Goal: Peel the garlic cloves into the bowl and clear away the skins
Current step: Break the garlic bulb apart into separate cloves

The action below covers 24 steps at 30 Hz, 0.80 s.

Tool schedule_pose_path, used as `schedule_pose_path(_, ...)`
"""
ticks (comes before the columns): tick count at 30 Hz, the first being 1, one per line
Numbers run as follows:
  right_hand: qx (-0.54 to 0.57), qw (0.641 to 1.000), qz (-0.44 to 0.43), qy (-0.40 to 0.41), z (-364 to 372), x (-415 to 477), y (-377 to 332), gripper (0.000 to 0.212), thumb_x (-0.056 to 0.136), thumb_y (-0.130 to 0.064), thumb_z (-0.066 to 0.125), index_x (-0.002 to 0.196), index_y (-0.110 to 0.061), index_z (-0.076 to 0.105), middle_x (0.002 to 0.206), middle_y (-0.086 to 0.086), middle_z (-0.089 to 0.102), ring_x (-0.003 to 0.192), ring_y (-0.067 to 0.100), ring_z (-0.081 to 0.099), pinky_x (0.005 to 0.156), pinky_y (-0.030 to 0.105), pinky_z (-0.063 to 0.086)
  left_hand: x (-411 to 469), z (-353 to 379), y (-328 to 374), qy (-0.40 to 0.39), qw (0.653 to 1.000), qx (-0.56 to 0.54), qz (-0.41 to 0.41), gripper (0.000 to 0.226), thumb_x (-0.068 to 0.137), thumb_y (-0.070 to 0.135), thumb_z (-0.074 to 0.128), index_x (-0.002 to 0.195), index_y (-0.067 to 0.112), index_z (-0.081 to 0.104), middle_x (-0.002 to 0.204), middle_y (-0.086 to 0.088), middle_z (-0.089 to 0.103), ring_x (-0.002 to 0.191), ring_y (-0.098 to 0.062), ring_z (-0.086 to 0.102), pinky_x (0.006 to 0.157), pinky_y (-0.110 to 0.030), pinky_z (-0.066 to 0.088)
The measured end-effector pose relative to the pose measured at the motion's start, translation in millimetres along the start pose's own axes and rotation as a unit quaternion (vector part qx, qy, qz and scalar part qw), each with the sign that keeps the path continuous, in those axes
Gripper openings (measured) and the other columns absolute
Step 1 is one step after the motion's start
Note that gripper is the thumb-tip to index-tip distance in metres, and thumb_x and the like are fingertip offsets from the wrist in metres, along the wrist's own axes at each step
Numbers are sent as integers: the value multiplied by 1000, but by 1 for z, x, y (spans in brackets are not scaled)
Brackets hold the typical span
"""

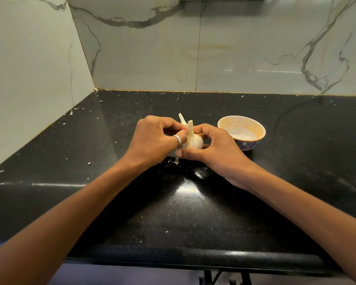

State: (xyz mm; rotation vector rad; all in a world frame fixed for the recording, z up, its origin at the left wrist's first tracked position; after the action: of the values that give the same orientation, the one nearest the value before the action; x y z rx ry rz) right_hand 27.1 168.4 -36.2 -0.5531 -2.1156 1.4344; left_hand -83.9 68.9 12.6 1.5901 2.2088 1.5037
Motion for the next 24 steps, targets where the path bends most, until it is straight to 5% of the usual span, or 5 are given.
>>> schedule_pose_path(6, 8, 1000, -17, -14, 2, -2, -3, 44, 71, -26, 94, 110, -27, 73, 101, 0, 77, 97, 26, 74, 91, 52, 60, 0, -2, 3, -5, 1000, 8, 20, 18, 85, 14, 78, 87, 31, 75, 82, 13, 73, 77, -1, 71, 74, -22, 58)
schedule_pose_path(13, 6, 999, -35, -34, 6, 0, -4, 40, 78, -21, 86, 115, -30, 73, 107, 1, 77, 104, 29, 72, 95, 56, 57, -1, -1, 5, 1, 998, 38, 44, 5, 85, 13, 76, 89, 16, 79, 79, 7, 73, 77, -5, 69, 67, -18, 55)
schedule_pose_path(17, 75, 995, -21, -59, 7, 1, -5, 44, 79, -3, 74, 116, -27, 73, 106, -1, 76, 99, 18, 71, 92, 39, 57, 1, 0, 0, -15, 999, 28, 19, 8, 86, 12, 75, 91, 16, 79, 86, 7, 75, 76, 9, 65, 72, -15, 54)
schedule_pose_path(21, 169, 983, -1, -65, 3, 0, -7, 51, 80, 17, 58, 121, -12, 69, 106, 11, 69, 91, 18, 61, 74, 27, 52, 0, 7, -5, -82, 997, 7, -12, 28, 89, 6, 67, 108, 25, 73, 94, 9, 74, 82, -13, 69, 81, -26, 57)
schedule_pose_path(24, 202, 978, 8, -60, 0, 2, -5, 54, 76, 9, 61, 125, -12, 66, 122, 19, 68, 94, 19, 59, 71, 25, 50, -3, 14, -2, -128, 992, 22, 0, 41, 87, 9, 71, 117, 36, 63, 109, 21, 67, 82, -9, 67, 82, -18, 54)
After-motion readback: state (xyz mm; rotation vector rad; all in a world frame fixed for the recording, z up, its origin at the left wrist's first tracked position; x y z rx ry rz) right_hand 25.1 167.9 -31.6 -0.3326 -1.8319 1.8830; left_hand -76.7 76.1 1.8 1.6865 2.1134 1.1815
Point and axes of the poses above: each hand's wrist, its own x-axis towards the middle knuckle, its own z-axis out of the palm, y = z × x, the point moved 9 cm from there along x, towards the middle knuckle
